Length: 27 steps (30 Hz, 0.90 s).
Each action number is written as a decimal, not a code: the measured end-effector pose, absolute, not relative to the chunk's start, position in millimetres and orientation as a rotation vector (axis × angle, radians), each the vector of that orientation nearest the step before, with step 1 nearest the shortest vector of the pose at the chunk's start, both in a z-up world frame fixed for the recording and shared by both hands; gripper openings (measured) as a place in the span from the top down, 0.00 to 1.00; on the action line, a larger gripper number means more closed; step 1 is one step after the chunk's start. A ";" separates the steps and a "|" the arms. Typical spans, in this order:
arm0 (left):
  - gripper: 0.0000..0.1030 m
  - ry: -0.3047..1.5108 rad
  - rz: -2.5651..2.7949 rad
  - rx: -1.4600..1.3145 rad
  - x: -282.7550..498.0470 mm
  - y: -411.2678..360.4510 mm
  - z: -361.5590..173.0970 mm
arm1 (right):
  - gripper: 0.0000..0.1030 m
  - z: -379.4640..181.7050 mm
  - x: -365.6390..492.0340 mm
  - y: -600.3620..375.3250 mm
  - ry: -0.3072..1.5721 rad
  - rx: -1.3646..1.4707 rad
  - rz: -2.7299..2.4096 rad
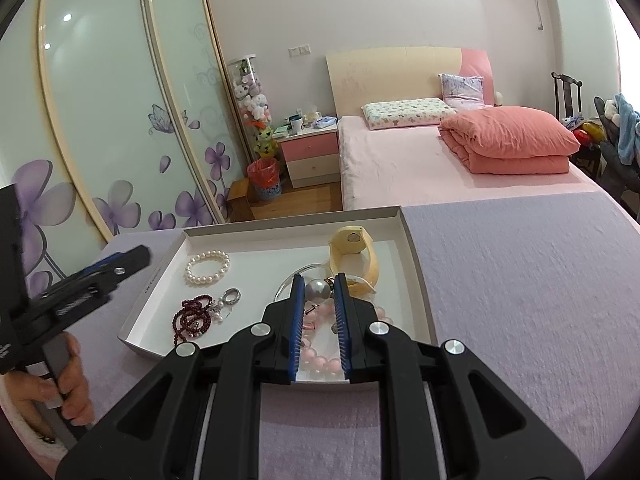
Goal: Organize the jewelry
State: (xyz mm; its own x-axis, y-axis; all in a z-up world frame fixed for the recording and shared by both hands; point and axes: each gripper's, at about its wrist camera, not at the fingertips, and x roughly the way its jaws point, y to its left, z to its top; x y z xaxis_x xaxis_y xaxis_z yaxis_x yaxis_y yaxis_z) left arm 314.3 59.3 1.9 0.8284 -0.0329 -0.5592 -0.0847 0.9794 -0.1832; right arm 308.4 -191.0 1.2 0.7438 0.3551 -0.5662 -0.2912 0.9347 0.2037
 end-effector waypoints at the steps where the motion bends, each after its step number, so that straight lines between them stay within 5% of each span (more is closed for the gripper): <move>1: 0.32 0.587 0.034 -0.203 308.5 62.1 3.3 | 0.84 0.2 308.9 -190.1 0.643 0.101 0.355; 9: 0.20 0.553 0.075 -0.211 266.0 84.1 9.5 | 0.84 -10.5 329.2 -162.4 0.658 0.051 0.361; 17: 0.20 0.554 0.079 -0.222 254.3 97.0 6.2 | 0.84 -17.7 348.2 -142.0 0.664 0.028 0.351; 18: 0.19 0.553 0.079 -0.223 253.3 97.0 5.4 | 0.78 -18.6 348.4 -141.4 0.664 0.028 0.342; 21: 0.17 0.548 0.076 -0.225 250.8 97.9 4.4 | 0.37 -16.1 343.4 -146.1 0.644 0.053 0.328; 25: 0.13 0.541 0.071 -0.220 245.4 93.2 5.4 | 0.36 -7.0 334.2 -153.9 0.612 0.060 0.322; 27: 0.11 0.541 0.064 -0.228 242.5 92.3 6.7 | 0.26 -2.8 329.1 -158.1 0.611 0.077 0.322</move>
State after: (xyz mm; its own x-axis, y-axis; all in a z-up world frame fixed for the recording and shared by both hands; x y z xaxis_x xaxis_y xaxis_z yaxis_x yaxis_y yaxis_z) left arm 242.5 92.3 6.7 0.8561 0.0008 -0.5168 -0.1207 0.9726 -0.1985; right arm 329.1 -158.1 -2.8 0.7709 0.3197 -0.5509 -0.2745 0.9472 0.1656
